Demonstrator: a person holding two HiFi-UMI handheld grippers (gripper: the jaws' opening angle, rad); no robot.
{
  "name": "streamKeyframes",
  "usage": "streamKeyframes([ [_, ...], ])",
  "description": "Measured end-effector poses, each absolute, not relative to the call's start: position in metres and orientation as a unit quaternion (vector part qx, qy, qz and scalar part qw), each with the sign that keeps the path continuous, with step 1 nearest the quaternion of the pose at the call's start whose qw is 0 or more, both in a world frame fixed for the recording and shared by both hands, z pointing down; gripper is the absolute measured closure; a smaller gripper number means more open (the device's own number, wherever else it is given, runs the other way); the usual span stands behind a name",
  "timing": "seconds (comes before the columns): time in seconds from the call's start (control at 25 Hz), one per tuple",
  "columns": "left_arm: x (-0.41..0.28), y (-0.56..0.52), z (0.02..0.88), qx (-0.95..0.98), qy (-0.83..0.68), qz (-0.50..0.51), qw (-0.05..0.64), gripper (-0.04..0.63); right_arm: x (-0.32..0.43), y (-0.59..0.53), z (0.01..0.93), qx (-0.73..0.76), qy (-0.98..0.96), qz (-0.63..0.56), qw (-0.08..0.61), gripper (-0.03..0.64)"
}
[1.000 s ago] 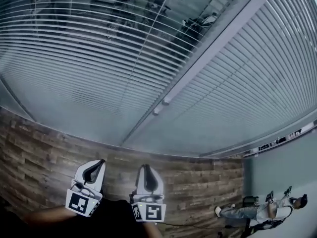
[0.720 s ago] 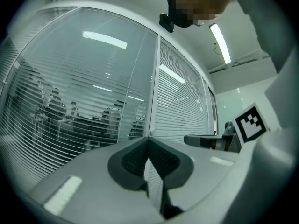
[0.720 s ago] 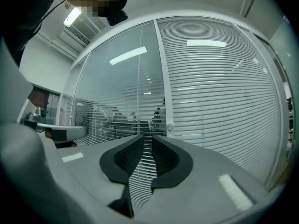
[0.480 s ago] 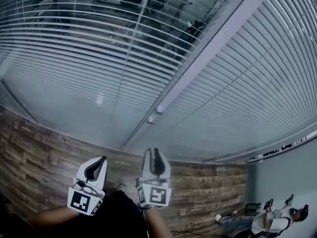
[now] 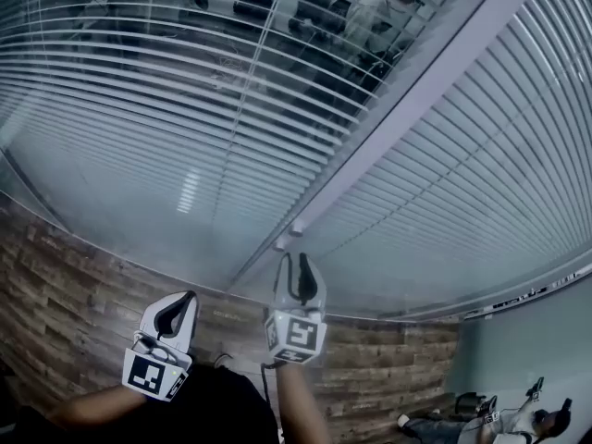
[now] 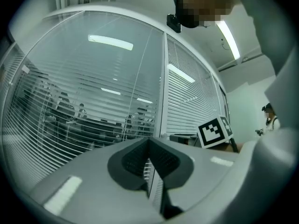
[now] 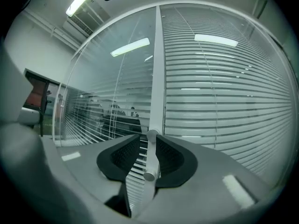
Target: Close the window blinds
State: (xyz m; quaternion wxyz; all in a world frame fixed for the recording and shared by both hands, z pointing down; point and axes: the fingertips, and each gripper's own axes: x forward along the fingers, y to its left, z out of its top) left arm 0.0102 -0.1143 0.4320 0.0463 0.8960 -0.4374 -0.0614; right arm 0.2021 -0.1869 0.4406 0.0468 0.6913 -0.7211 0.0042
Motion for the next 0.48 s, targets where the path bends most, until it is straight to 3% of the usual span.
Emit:
streamKeyframes([
  [0.48,-0.004,-0.129,0.456,0.896,-0.437,-0.05,0.064,0.594,0.195,-0.231,0.451,0.703,-0.699,-0.049,0.118,0.465],
])
